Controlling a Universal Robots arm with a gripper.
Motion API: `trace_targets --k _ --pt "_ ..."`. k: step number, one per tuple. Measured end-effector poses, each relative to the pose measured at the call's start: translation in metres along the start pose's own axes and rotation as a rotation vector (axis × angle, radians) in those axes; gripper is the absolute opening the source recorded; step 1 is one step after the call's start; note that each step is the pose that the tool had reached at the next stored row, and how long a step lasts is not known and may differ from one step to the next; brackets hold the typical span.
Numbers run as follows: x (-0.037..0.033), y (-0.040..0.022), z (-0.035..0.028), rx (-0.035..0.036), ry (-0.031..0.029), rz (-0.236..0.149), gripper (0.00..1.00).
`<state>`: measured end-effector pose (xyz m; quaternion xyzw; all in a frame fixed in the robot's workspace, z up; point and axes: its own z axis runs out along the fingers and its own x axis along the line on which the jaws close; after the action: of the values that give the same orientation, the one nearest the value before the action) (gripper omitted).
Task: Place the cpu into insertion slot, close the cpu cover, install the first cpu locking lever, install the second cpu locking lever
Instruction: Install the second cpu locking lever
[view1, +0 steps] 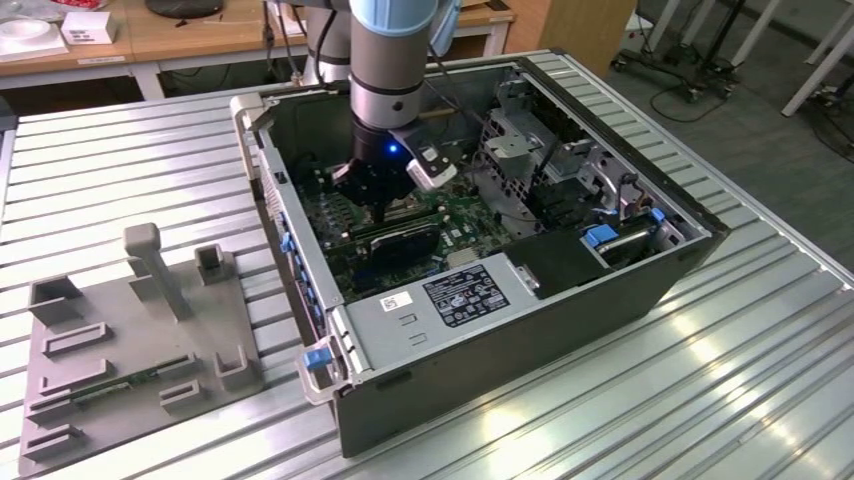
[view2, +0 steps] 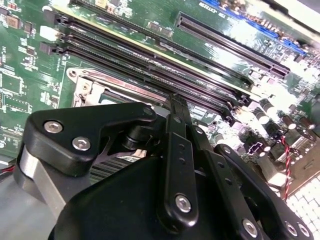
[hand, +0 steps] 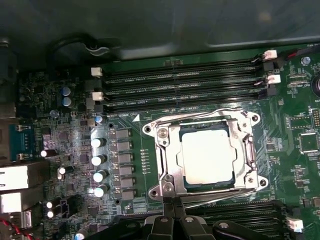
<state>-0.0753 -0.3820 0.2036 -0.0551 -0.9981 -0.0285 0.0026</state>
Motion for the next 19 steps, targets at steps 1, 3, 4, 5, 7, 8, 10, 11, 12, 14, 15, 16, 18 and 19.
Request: trace_targets --k 1,3,4,5,7,8,10,11,12,14,15,16,18,19 --pt "0.0010 0.0000 0.0001 -0.0001 0.0000 0.001 0.11" --pt "0.0027 0.0000 0.0001 0.0000 -0.0001 0.002 0.11" --pt "0.0032 0.0000 0.0000 0.0001 -0.0001 0.003 0.11" --pt "0.0036 0.0000 0.0000 0.0001 -0.0001 0.004 0.11" --pt "0.0047 0.0001 0.0001 -0.0001 -0.0002 0.006 0.11" --pt "0.0055 0.0001 0.0001 -0.0002 -0.0003 0.007 0.11" --pt "0.0073 0.0001 0.0002 -0.0003 -0.0004 0.009 0.11" --pt "0.0081 0.0002 0.0002 -0.0004 -0.0005 0.010 0.11" --pt "0.0088 0.0002 0.0002 -0.0003 -0.0004 0.010 0.11" --pt "0.0089 0.0002 0.0002 -0.0002 -0.0004 0.011 0.11" --pt "0.0089 0.0002 0.0002 -0.0003 -0.0004 0.011 0.11" --pt "0.0089 0.0002 0.0003 -0.0003 -0.0005 0.011 0.11" --pt "0.0090 0.0002 0.0003 -0.0004 -0.0005 0.011 0.11" --pt "0.0092 0.0004 0.0004 -0.0005 -0.0006 0.012 0.11"
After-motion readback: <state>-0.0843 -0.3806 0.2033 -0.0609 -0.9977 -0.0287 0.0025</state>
